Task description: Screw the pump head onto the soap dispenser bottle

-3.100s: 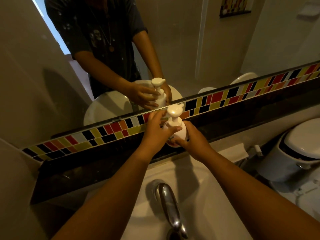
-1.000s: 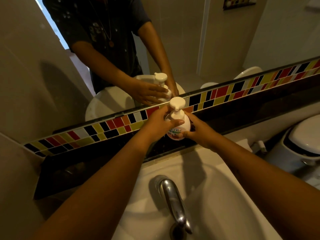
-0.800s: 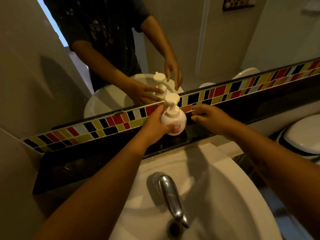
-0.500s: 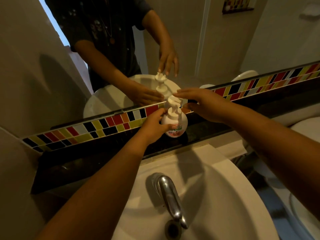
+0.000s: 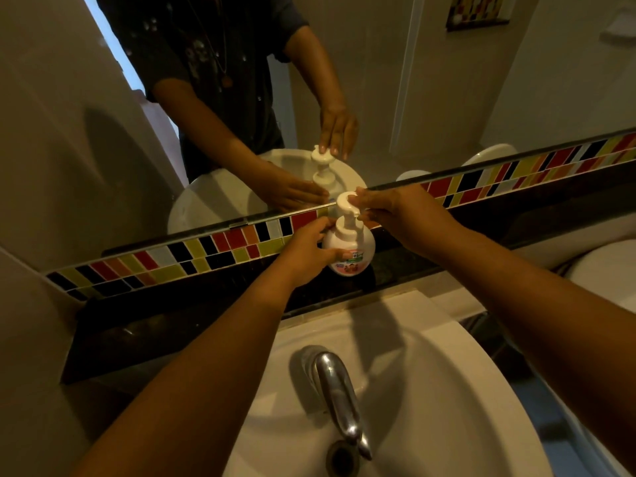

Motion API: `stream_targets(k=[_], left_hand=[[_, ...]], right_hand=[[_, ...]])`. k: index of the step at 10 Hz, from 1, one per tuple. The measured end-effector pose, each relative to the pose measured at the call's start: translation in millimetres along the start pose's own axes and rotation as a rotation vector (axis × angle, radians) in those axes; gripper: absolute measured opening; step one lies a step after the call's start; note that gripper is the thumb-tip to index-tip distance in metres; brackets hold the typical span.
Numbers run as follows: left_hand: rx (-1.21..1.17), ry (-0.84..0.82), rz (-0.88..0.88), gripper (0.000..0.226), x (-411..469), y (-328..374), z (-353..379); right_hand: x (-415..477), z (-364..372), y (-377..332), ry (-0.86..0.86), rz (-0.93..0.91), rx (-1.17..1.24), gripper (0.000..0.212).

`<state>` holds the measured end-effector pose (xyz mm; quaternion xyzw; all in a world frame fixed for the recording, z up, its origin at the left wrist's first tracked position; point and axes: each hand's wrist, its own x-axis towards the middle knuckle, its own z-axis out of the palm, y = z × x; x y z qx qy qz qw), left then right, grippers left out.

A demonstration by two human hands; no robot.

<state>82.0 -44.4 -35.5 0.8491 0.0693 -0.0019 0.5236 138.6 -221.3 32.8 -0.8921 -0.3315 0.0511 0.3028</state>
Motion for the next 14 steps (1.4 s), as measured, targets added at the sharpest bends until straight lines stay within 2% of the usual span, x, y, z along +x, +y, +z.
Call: stream_targets(k=[1,2,3,4,6,7,11,13,14], left_hand=[[-0.01,0.002,0.009,0.058,-3,0,-5],[-0.085,0.037,-0.015,0.061,-11,-6,-16],[-0.134,0.085,-0.023,0.066,-24,-14,-34],[-0.148,0.131,-0.04,0.065,-39,-22,-54],[-0.152,0.27,-0.1,0.066,-70,-42,-90],[-0.16,0.294,-0.131,0.067,-77,-53,-99],[-0.247,0.397,-0.137,0.054,-63,-63,-88],[-0.202,0.431,-0.145,0.051,-60,-66,-84],[-0.062,0.559,-0.168,0.061,-71,-72,-80]], right_hand=[[-1,2,0,-0.009,0.066,0.104,0.047],[-5,13,-7,0.045,0.117,0.184,0.066],[-7,39,-16,-0.044,0.177,0.269,0.065],[-3,70,-27,-0.128,0.16,0.391,0.052],[17,109,-63,-0.134,0.149,0.476,0.046],[23,126,-71,-0.148,0.138,0.469,0.048],[25,146,-57,0.003,0.191,0.476,0.046],[18,149,-54,0.071,0.168,0.438,0.045],[7,147,-38,0.195,0.185,0.298,0.042]])
